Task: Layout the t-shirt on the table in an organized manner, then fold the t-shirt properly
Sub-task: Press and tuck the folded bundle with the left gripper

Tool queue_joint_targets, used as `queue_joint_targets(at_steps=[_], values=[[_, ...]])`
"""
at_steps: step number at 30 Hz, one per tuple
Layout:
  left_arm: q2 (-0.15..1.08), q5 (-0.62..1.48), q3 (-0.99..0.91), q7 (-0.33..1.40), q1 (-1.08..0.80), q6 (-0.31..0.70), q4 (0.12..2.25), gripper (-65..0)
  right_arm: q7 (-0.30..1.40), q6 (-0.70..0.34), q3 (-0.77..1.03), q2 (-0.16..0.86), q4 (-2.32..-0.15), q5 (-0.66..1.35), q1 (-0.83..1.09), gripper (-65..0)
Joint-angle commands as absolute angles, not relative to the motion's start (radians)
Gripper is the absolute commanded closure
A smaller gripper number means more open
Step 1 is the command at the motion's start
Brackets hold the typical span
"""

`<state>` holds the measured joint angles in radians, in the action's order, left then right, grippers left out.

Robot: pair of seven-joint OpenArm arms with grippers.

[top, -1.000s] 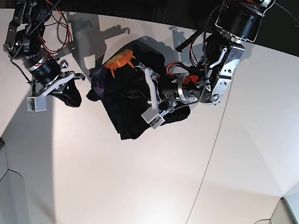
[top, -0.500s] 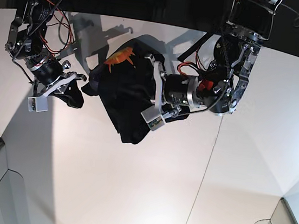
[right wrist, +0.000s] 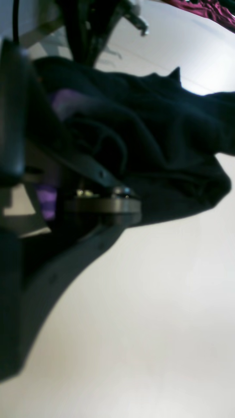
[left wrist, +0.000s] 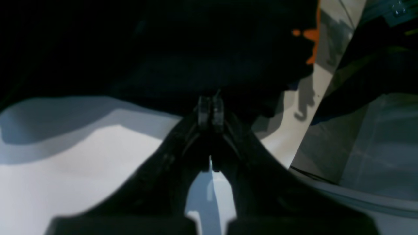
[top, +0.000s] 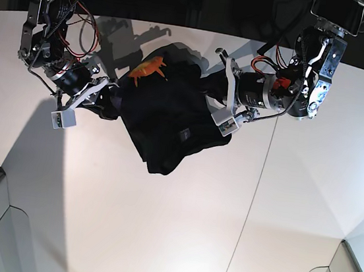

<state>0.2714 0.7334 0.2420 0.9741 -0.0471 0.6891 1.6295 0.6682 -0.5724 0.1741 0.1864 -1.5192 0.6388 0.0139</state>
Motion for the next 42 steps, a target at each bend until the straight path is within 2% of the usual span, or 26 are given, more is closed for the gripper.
queue_joint_targets(at_steps=[1,6,11,18,23,29,32,35,42], values=[[0.268,0.742,0.241,0.949,-0.033,0.698,1.646,0.0,0.652,-0.580,0.166,0.194,-1.536,0.680,0.015,0.0],[0.273,0.636,0.233,0.946,-0.021,0.698,1.646,0.0,0.690,-0.580,0.161,0.131,-1.536,0.705,0.072,0.0],[0.295,0.626,0.218,0.946,0.035,0.698,1.646,0.0,0.697,-0.585,0.160,0.075,-1.550,0.767,0.128,0.0],[0.364,0.785,0.127,0.955,0.052,0.698,1.658,0.0,0.697,-0.585,0.178,0.064,-1.636,0.753,0.142,0.0],[0.373,0.832,0.072,0.985,0.041,0.698,1.801,0.0,0.696,-0.584,0.241,0.075,-1.732,0.722,0.141,0.0],[0.260,0.832,0.158,0.984,-0.016,0.698,1.855,0.0,0.696,-0.584,0.323,0.088,-1.767,0.720,0.142,0.0],[0.181,0.706,0.247,0.935,-0.025,0.698,1.831,0.0,0.696,-0.583,0.361,0.110,-1.767,0.714,0.139,0.0],[0.126,0.544,0.284,0.815,-0.023,0.698,1.756,0.0,0.697,-0.583,0.388,0.134,-1.767,0.714,0.141,0.0],[0.062,0.495,0.284,0.767,-0.017,0.698,1.491,0.0,0.700,-0.583,0.422,0.155,-1.767,0.714,0.141,0.0]])
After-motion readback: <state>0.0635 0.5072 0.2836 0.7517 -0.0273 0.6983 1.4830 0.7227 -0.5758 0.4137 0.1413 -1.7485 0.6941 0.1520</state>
